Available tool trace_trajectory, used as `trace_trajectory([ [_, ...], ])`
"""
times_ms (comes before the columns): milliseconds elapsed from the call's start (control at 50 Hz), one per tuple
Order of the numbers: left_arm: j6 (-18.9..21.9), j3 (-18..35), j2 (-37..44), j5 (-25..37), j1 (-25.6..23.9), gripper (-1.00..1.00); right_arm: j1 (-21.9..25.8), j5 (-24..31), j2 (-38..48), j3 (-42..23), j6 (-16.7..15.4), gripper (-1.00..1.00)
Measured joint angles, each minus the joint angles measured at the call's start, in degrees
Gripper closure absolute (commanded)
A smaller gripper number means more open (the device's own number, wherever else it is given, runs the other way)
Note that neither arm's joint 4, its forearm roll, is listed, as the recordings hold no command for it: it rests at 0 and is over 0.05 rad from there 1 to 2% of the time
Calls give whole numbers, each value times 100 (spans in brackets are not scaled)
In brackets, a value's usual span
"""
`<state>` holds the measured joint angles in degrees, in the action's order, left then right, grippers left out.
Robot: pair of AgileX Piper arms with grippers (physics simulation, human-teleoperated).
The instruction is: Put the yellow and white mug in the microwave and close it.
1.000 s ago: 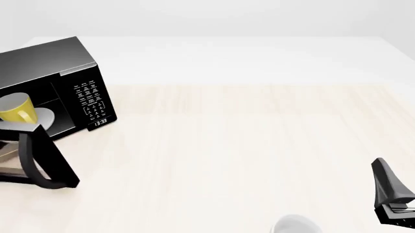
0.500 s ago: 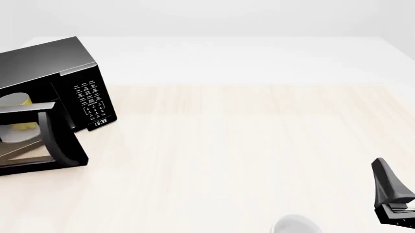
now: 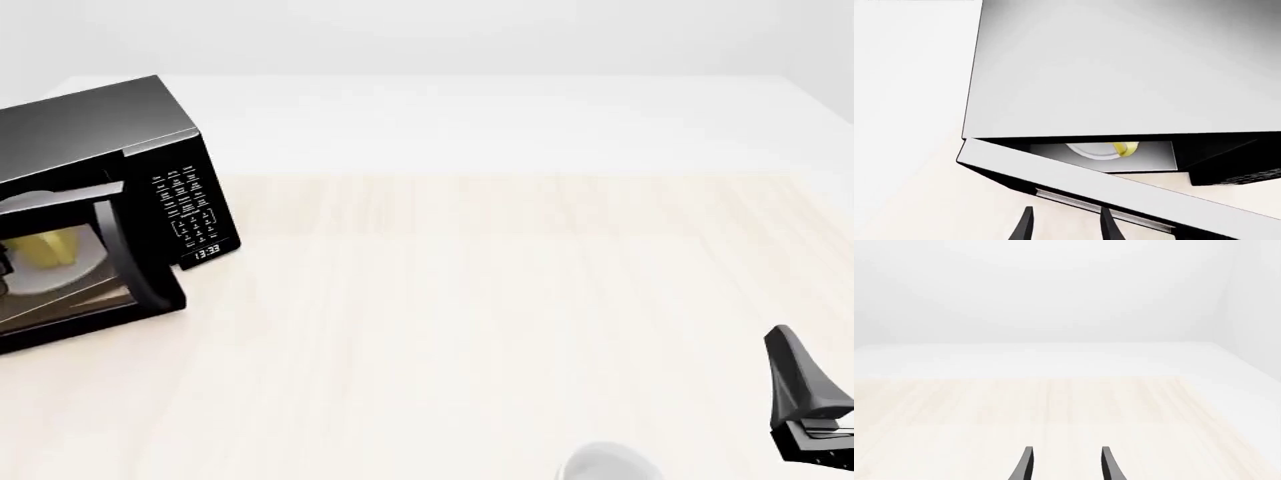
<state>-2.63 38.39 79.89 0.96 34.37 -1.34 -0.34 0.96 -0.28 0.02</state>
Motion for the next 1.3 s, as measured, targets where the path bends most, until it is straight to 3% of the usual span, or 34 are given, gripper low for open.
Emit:
trace_trajectory([
  [720,60,537,649,-240,-5,-100,-4,-1,1,0,-1,-100],
  [1300,-161,548,646,-257,-51,-100,-8,-2,3,0,-1,-100],
])
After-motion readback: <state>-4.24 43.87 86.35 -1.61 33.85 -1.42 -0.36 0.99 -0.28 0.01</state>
